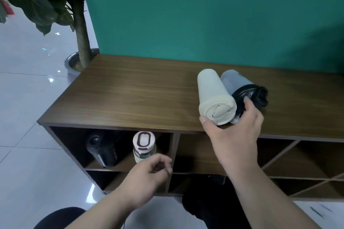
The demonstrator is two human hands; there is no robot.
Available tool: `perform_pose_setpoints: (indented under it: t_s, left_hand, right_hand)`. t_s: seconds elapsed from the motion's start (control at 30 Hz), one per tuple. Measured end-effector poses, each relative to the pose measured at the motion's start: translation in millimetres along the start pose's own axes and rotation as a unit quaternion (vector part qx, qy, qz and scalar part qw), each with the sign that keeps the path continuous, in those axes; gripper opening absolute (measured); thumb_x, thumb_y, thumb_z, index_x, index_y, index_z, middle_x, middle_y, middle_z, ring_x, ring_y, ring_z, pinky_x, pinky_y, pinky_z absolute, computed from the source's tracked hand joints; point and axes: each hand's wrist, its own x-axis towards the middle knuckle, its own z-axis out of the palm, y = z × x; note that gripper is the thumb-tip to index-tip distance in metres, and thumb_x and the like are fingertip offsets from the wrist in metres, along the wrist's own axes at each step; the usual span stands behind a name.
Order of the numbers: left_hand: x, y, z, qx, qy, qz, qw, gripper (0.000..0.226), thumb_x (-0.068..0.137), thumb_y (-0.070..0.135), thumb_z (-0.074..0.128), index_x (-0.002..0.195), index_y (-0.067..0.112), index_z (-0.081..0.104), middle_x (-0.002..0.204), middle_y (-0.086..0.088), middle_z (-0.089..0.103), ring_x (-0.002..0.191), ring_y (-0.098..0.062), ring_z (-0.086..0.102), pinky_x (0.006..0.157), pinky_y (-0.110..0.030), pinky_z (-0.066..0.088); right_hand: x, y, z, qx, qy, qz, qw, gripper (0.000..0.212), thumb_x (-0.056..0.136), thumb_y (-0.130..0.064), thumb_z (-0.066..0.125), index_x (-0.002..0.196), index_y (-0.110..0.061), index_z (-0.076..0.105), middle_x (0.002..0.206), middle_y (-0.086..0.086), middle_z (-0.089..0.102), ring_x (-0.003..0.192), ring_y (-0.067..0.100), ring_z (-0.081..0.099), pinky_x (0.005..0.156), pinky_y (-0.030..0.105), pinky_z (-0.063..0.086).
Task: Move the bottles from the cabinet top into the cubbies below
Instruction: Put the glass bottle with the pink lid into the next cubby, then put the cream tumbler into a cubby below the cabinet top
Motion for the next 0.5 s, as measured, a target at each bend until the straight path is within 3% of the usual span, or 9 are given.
perform_pose_setpoints:
  t_s: [0.23,0.33,0.5]
  left_hand:
    - [28,14,27,-0.028,-0.053,0.030,0.998,0.003,0.091,0.022,0.074,0.094,0.023,0.074,0.079,0.020,0.070,0.073,-0.003,0.056,0.072,-0.016,0.045]
    - [38,12,35,0.007,-0.087,0.030,0.996,0.020,0.097,0.007,0.071,0.092,0.026,0.072,0.071,0.026,0.070,0.063,0.007,0.055,0.066,-0.007,0.045]
    - [54,23,38,0.065,-0.145,0.019,0.987,0.015,0.098,0.013,0.072,0.100,0.028,0.069,0.081,0.016,0.069,0.066,0.013,0.058,0.073,-0.006,0.049]
  right_hand:
    - [14,4,40,-0.062,0.064,-0.022,0.996,0.119,0.057,-0.064,0.083,0.151,-0.025,0.022,0.150,0.008,0.033,0.138,0.031,0.035,0.113,0.055,0.036]
    - [19,5,45,-0.068,0.069,-0.018,0.995,0.116,0.059,-0.059,0.085,0.150,-0.026,0.022,0.148,0.007,0.034,0.133,0.031,0.043,0.111,0.055,0.039]
    - [18,6,32,-0.016,0.054,-0.013,0.998,0.110,0.060,-0.048,0.086,0.148,-0.029,0.024,0.143,-0.001,0.036,0.125,0.025,0.050,0.102,0.051,0.048]
